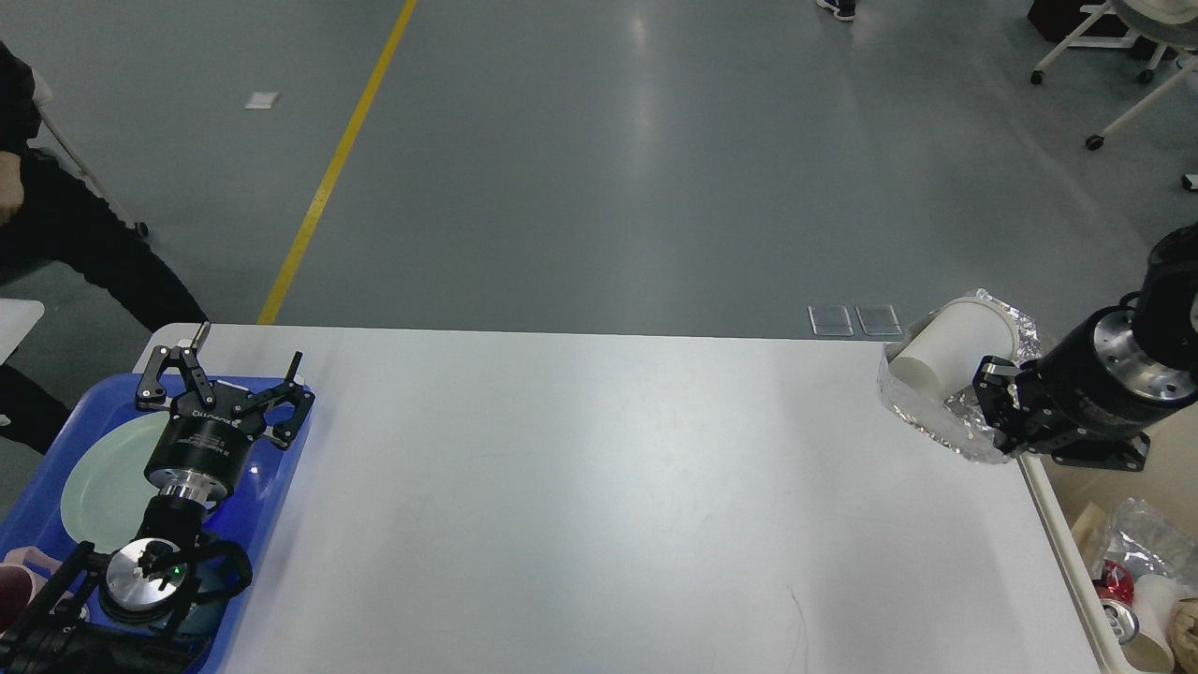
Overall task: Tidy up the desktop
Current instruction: 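Carry the cup and plastic wrap into the white bin and release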
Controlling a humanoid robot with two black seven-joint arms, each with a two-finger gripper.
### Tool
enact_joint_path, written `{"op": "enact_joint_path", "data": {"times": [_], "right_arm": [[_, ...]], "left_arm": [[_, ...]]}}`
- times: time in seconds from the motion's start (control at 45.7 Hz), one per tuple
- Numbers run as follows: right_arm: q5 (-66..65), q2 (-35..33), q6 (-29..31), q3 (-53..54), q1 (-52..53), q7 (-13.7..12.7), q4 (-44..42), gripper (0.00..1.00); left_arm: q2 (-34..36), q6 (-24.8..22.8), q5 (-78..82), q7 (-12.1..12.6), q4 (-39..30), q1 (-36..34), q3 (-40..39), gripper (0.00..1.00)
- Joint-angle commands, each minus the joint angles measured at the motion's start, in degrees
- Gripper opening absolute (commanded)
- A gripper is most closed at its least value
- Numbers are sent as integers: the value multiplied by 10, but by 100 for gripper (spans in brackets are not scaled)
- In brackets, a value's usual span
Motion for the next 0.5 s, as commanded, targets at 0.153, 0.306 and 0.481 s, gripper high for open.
{"op": "enact_joint_path", "data": {"times": [0.153,0.306,0.481], "right_arm": [[-19,-17,37,-59,66,3,36,0],[-22,-60,-57,-91,47,3,11,0],[-80,-159,-87,-81,-69,-2,-120,0]], "left_arm": [[0,0,0,0,0,0,0,97],[0,0,0,-1,0,0,0,97],[0,0,0,0,0,0,0,97]]}}
